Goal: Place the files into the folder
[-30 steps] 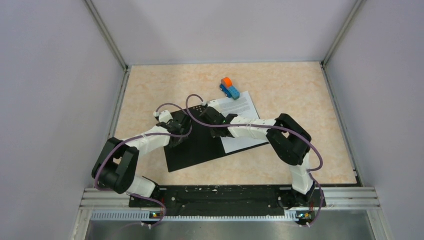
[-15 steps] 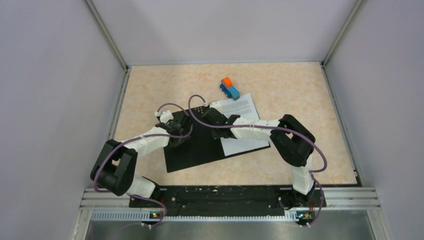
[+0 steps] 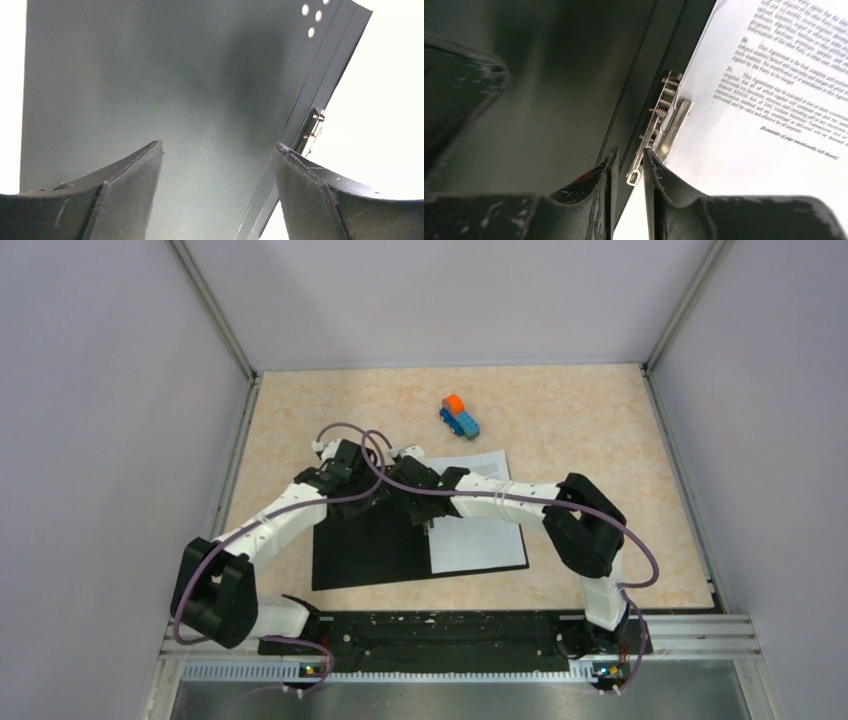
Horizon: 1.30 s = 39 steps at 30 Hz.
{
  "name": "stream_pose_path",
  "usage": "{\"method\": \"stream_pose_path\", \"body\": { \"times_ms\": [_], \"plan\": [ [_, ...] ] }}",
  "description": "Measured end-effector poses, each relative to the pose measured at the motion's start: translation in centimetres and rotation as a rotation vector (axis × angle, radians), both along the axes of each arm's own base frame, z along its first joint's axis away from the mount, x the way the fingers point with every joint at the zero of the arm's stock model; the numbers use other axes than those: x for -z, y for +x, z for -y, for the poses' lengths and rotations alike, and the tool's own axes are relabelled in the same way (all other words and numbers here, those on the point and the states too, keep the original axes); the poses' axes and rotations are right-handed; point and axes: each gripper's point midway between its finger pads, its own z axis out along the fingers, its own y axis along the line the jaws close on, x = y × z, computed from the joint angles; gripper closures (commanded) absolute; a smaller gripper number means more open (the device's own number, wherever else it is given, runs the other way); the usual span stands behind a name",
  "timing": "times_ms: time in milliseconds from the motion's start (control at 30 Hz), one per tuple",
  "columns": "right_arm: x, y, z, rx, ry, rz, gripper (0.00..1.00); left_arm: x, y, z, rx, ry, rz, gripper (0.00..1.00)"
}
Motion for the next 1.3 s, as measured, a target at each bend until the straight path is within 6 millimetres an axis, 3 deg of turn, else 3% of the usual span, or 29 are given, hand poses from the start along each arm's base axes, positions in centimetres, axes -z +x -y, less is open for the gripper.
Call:
{"method": "stream_pose_path", "body": {
  "times_ms": [133, 367, 533, 1300],
  "plan": [
    [-0.3, 0.7, 0.0, 0.024, -0.016, 0.022, 0.74, -1.6, 0.7, -2.1, -0.038, -0.011, 0.032, 0.12],
    [2.3, 0.7, 0.4, 0.046, -0.090, -0.016, 0.75, -2.3, 1.2, -6.1, -0.106, -0.018, 0.031, 0.11],
    [2.5, 1.0, 0.2, 0.061, -0.111, -0.007, 0.86, -2.8, 1.5, -7.8, -0.136, -0.038, 0.039, 0.11],
    [2.5, 0.4, 0.6, 0.110, -0.218, 0.092, 0.85, -2.3, 0.7, -9.6, -0.176, -0.020, 0.022, 0.10]
  ]
}}
